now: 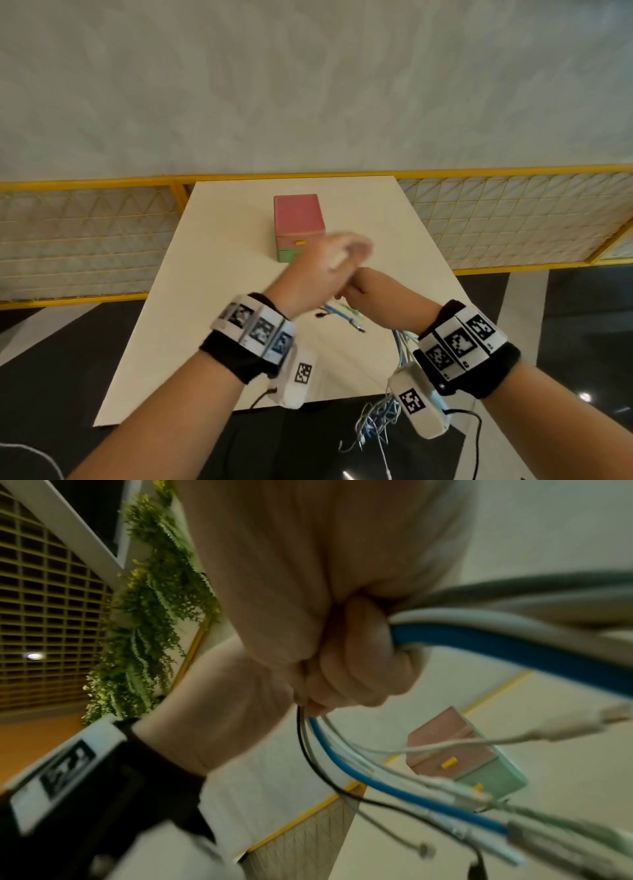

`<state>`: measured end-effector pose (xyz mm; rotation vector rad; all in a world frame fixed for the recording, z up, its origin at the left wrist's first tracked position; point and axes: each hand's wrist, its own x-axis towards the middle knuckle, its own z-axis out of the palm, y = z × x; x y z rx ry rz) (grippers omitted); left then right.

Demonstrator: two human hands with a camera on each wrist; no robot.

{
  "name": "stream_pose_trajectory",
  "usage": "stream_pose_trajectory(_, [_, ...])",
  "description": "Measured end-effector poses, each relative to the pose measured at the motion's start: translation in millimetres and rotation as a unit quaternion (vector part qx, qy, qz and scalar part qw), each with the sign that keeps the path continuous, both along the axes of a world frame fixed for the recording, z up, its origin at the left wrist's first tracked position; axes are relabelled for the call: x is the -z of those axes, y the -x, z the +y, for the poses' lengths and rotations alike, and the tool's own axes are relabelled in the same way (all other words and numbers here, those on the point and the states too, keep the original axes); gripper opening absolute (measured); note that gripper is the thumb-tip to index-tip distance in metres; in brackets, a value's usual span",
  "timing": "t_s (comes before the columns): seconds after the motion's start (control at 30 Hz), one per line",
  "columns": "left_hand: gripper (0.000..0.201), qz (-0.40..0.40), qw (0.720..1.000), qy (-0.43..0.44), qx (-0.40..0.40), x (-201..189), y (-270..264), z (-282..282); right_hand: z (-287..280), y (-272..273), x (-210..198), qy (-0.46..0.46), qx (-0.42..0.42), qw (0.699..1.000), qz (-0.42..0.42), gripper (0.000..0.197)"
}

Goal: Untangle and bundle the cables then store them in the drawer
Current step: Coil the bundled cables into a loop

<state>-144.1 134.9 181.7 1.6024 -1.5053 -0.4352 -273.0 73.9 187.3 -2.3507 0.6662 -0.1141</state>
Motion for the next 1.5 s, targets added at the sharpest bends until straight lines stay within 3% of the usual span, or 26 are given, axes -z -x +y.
stream_pose_trajectory(0.07, [0.066,-0.052,0.996,-0.063,0.023,17.4,11.1,-1.6,3.8,0.4,-6.0,-0.015,0.003,1.0,-0.023,0.041])
stream_pose_trajectory(0.13, [0.075,-0.091,0.994,-0.051,-0.017,32.5,7.8,-3.7,3.5,4.8,-6.0,-0.04,0.008,0.999,-0.017,0.038])
stream_pose_trajectory(0.2, [0.067,-0.132,0.99,-0.041,-0.041,36.1,4.2,-4.2,3.9,7.6,-3.0,-0.079,0.01,0.997,0.001,0.026])
stream_pose_trajectory(0.27, [0.046,-0.149,0.988,-0.023,-0.046,29.3,2.9,-6.8,4.8,7.2,0.4,-0.143,0.014,0.989,-0.031,0.021])
stream_pose_trajectory(0.37, [0.045,-0.155,0.986,0.024,-0.064,11.2,-1.4,-10.2,1.8,8.2,2.6,-0.21,-0.002,0.973,-0.092,0.015])
stream_pose_trajectory(0.53, [0.051,-0.072,0.972,0.118,-0.191,-26.7,-40.7,-15.5,5.5,21.0,25.2,-0.231,-0.032,0.969,-0.086,0.024])
stream_pose_trajectory(0.73, [0.037,0.01,0.966,0.155,-0.207,-37.6,-64.4,-9.4,-1.6,15.2,28.2,-0.17,0.03,0.979,-0.11,0.02])
stream_pose_trajectory(0.9, [0.023,-0.003,0.978,0.117,-0.175,-34.4,-79.7,-1.9,-12.1,6.4,18.1,-0.048,0.067,0.99,-0.111,0.018])
stream_pose_trajectory(0.97, [0.021,0.025,0.976,0.131,-0.172,-35.9,-78.6,1.1,-15.3,6.7,15.7,-0.118,0.076,0.984,-0.114,0.02])
stream_pose_trajectory(1.07, [0.019,0.116,0.959,0.167,-0.195,-41.1,-82.2,0.2,-13.4,12.6,17.6,-0.321,-0.015,0.943,-0.082,0.03])
stream_pose_trajectory(1.13, [0.018,0.145,0.953,0.163,-0.21,-41.2,-84.3,-1.0,-9.3,15.3,21.3,-0.348,-0.04,0.935,-0.061,0.031])
stream_pose_trajectory(1.23, [0.021,0.05,0.966,0.08,-0.241,-29.2,-94.7,-4.5,-11.5,13.1,17.0,-0.275,0.033,0.959,-0.056,0.025])
stream_pose_trajectory(1.3, [0.026,-0.103,0.963,-0.017,-0.249,-19.1,-99.0,-5.9,-16.3,10.7,10.9,-0.143,0.054,0.987,-0.041,0.025])
stream_pose_trajectory(1.37, [0.027,-0.207,0.959,-0.003,-0.193,-14.3,-82.9,-8.0,-16.7,3.6,3.5,-0.006,0.033,0.999,-0.027,0.023])
stream_pose_trajectory(1.43, [0.033,-0.189,0.98,0.0,-0.063,-11.5,-50.3,-11.9,-10.6,-9.8,-6.1,0.066,-0.003,0.998,-0.009,0.019])
stream_pose_trajectory(1.5, [0.049,-0.098,0.992,-0.071,0.029,-5.7,-24.4,-14.5,-5.2,-20.9,-17.3,0.1,-0.023,0.994,0.023,0.023])
